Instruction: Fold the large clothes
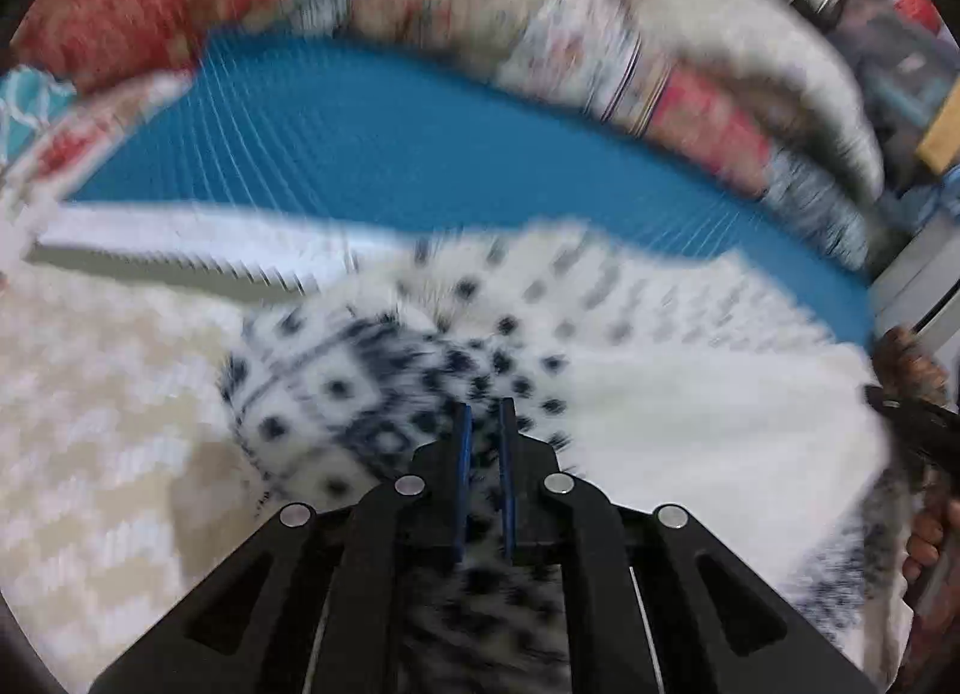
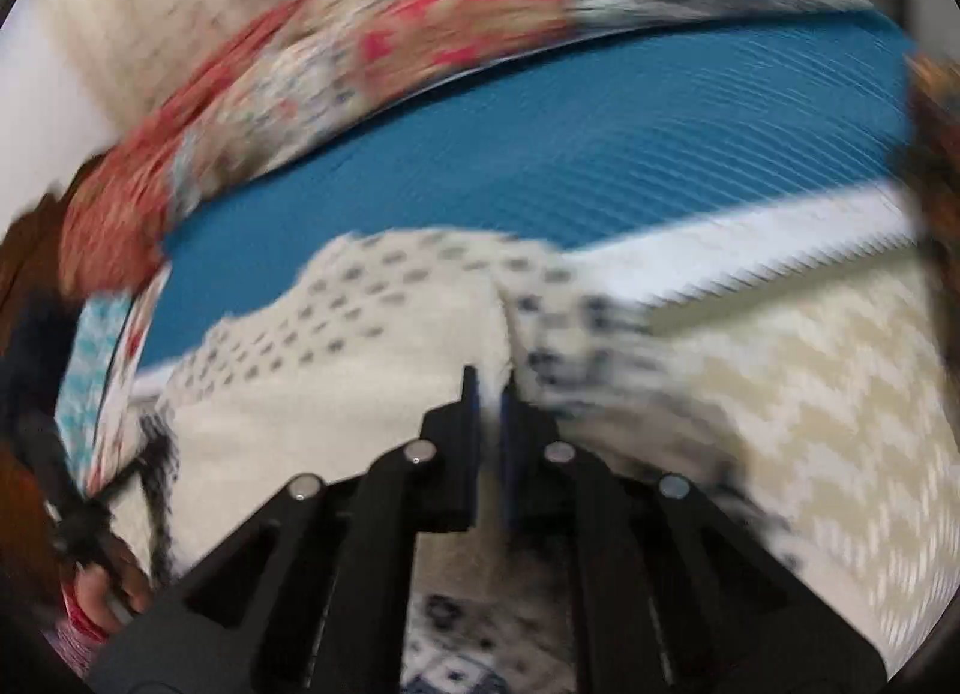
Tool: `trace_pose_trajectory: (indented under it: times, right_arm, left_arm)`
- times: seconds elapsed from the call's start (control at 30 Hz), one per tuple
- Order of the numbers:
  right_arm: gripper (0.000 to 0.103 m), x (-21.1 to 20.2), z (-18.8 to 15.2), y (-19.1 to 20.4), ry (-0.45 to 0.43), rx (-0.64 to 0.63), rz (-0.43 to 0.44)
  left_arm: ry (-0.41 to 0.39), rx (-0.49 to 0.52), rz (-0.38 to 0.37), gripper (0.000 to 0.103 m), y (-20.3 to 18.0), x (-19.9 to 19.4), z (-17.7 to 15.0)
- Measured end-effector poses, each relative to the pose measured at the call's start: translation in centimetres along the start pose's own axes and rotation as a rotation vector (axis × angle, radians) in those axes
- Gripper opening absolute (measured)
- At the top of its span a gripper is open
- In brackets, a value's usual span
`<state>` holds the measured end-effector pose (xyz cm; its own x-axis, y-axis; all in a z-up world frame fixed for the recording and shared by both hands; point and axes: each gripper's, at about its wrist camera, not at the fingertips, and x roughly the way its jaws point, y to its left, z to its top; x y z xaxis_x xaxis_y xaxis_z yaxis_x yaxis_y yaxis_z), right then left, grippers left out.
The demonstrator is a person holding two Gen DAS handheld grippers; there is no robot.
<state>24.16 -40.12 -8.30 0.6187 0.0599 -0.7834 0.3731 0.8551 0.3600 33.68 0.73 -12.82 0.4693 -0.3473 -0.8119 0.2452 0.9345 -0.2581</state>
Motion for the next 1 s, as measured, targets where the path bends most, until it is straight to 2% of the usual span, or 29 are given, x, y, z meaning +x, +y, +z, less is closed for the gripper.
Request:
trace_pose_trajectory:
  times: [0.03,0.07,0.1,0.13,0.17,0.2,0.23,0.27,0.3,0.37,0.43,0.57,0.63,0.8,0.83,0.87,0.9,0.93,1.0]
  right_arm:
    - [0.012,0.9,-0.9,-0.9,0.034,0.022,-0.033]
    - [0.017,1.8,-1.6,-1.4,0.072,0.022,-0.032]
    - [0.017,2.0,-2.1,-1.6,0.084,0.01,-0.002]
    - [0.027,0.7,-2.0,-2.0,0.056,0.008,0.028]
    - [0.046,-0.9,-1.9,-2.2,0.028,0.025,0.037]
    - [0.057,-3.5,-1.8,-2.6,-0.034,0.047,0.048]
    - [0.074,-5.4,-2.0,-3.0,-0.082,0.053,0.066]
    - [0.081,-8.0,-2.5,-3.6,-0.143,0.052,0.084]
    - [0.081,-9.5,-2.8,-4.1,-0.17,0.048,0.088]
    - [0.081,-12.8,-5.0,-5.5,-0.167,0.024,0.071]
    - [0.081,-14.9,-8.5,-7.1,-0.109,-0.01,0.028]
    - [0.081,-18.5,-15.9,-10.4,-0.028,-0.088,-0.084]
    - [0.081,-19.3,-19.6,-9.6,-0.009,-0.161,-0.145]
    - [0.081,-19.3,-24.1,-8.6,0.023,-0.369,-0.241]
    - [0.067,-18.5,-25.0,-8.8,0.058,-0.423,-0.29]
    - [0.024,-17.7,-25.0,-9.1,0.082,-0.448,-0.327]
    - [0.015,-17.3,-24.9,-9.7,0.115,-0.445,-0.336]
    - [0.012,-18.1,-23.8,-11.2,0.123,-0.333,-0.251]
    - [0.012,-20.9,-21.1,-13.1,0.058,-0.143,-0.111]
  left_arm:
    - [0.013,0.019,0.014,0.096,-0.1,1.0,0.0]
    - [-0.01,0.05,0.03,0.096,-0.5,1.2,0.1]
    - [-0.016,0.083,0.058,0.096,-1.2,1.1,0.2]
    - [-0.001,0.095,0.08,0.096,-1.6,0.9,0.4]
    - [0.004,0.096,0.085,0.096,-1.9,0.5,0.6]
    - [-0.001,0.092,0.074,0.096,-2.1,-0.6,0.6]
    - [-0.02,0.088,0.056,0.096,-2.1,-1.9,0.5]
    - [-0.037,0.085,0.045,0.096,-2.1,-3.1,0.3]
    - [-0.063,0.078,0.026,0.096,-2.1,-4.8,-0.2]
    - [-0.087,0.059,-0.012,0.096,-2.1,-7.2,-1.5]
    - [-0.085,0.035,-0.04,0.096,-2.3,-9.1,-3.7]
    - [-0.039,-0.001,-0.065,0.096,-2.1,-11.3,-8.9]
    - [-0.01,-0.016,-0.074,0.096,-2.2,-12.1,-11.5]
    - [0.059,-0.024,-0.084,0.096,-3.1,-12.9,-15.7]
    - [0.063,-0.019,-0.092,0.096,-3.4,-13.2,-16.3]
    - [0.064,-0.012,-0.095,0.096,-3.5,-13.5,-16.8]
    - [0.064,-0.001,-0.095,0.096,-3.9,-13.9,-17.2]
    - [0.063,0.005,-0.096,0.096,-4.1,-14.2,-17.5]
    - [0.052,0.007,-0.107,0.096,-4.4,-15.0,-17.7]
